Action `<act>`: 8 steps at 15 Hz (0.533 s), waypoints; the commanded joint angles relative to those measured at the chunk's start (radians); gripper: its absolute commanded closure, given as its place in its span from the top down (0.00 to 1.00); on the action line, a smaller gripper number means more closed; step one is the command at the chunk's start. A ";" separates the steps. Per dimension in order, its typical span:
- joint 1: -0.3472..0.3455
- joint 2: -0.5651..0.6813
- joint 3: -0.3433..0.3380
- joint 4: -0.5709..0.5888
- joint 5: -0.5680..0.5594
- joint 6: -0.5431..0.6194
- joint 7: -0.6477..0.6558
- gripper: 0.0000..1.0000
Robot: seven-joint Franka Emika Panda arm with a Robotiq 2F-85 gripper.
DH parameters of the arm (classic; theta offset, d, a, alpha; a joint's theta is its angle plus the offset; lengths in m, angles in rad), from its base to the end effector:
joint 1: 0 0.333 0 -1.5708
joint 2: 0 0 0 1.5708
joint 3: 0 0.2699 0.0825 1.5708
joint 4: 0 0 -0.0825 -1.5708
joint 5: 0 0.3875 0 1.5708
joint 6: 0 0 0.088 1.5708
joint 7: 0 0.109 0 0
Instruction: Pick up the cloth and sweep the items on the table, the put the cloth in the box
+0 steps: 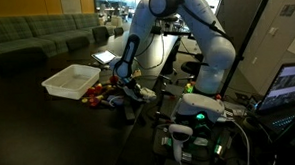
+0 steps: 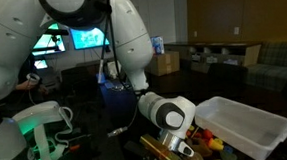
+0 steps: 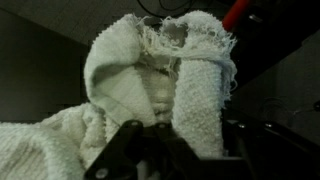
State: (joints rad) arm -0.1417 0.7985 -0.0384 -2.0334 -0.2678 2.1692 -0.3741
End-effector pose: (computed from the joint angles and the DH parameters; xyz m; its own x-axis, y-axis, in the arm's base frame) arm 0.4416 -0.0959 -0.0207 0.6948 0.3629 -0.6209 0.3664 -0.9215 -0.1286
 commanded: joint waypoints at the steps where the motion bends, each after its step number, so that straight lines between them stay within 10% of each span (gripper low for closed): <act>1: 0.054 0.007 0.026 0.047 0.064 -0.088 0.119 0.08; 8: 0.166 0.011 0.053 0.140 0.131 -0.212 0.311 0.08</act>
State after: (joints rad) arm -0.0124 0.8010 0.0018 -1.9497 -0.1682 2.0358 -0.1261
